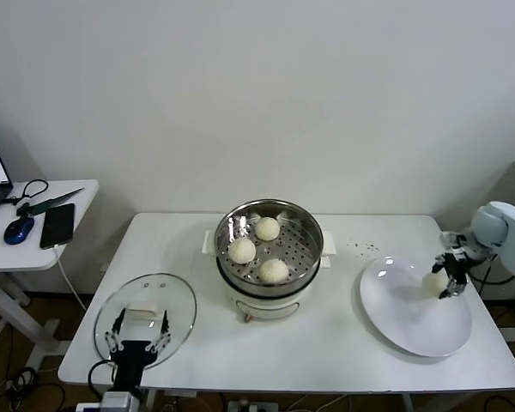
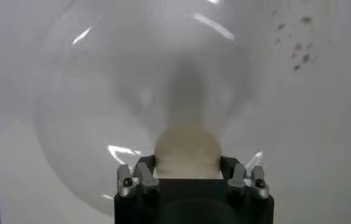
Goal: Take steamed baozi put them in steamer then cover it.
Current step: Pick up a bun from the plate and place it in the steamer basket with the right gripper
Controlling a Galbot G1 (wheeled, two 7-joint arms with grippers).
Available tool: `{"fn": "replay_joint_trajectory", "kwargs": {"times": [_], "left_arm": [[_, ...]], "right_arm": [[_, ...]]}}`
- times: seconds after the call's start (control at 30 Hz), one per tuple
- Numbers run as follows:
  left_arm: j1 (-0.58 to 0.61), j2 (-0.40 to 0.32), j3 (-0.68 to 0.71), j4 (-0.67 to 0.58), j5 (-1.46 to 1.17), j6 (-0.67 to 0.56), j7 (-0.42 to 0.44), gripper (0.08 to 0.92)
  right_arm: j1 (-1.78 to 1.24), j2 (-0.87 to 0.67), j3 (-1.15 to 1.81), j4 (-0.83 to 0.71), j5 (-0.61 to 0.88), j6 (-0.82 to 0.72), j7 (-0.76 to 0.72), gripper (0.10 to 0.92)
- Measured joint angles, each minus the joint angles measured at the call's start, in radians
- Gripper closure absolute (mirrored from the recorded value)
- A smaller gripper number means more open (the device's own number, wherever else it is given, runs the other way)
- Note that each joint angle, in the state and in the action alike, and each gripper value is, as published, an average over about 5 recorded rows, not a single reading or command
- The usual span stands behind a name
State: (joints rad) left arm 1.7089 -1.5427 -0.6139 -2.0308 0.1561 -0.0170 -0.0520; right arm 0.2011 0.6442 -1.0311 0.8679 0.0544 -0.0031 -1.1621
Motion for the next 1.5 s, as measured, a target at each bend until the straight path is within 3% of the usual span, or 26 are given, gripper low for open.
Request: {"fn": "replay_joint_trajectory", "kwargs": {"times": [0.47,0.8,1.13,1.5], "left_arm": [[-0.005,0.001,0.038,-0.011,-0.008,-0.011,0.007,0.177],[-0.017,0.012,0.044,-0.009,-0.023,-0.02,0.01,0.177],[-0.02,0.022,0.041,-0.006,-0.029,-0.028,0.008,0.177],[-0.027,0.03,0.033,0.001,-0.037,-0.028,0.01,0.177]], "right_arm": [[0.469,0.226,-0.433,0.077,0.42,-0.11,0.022,0.338],[0.609,0.436,-0.624,0.139,0.665,-0.191,0.063,0.338],[0.622,0.589,-0.713,0.156,0.77,-0.244,0.105,0.336],[0.553,0.676,-0.752,0.119,0.77,-0.259,0.126,0.338]]}}
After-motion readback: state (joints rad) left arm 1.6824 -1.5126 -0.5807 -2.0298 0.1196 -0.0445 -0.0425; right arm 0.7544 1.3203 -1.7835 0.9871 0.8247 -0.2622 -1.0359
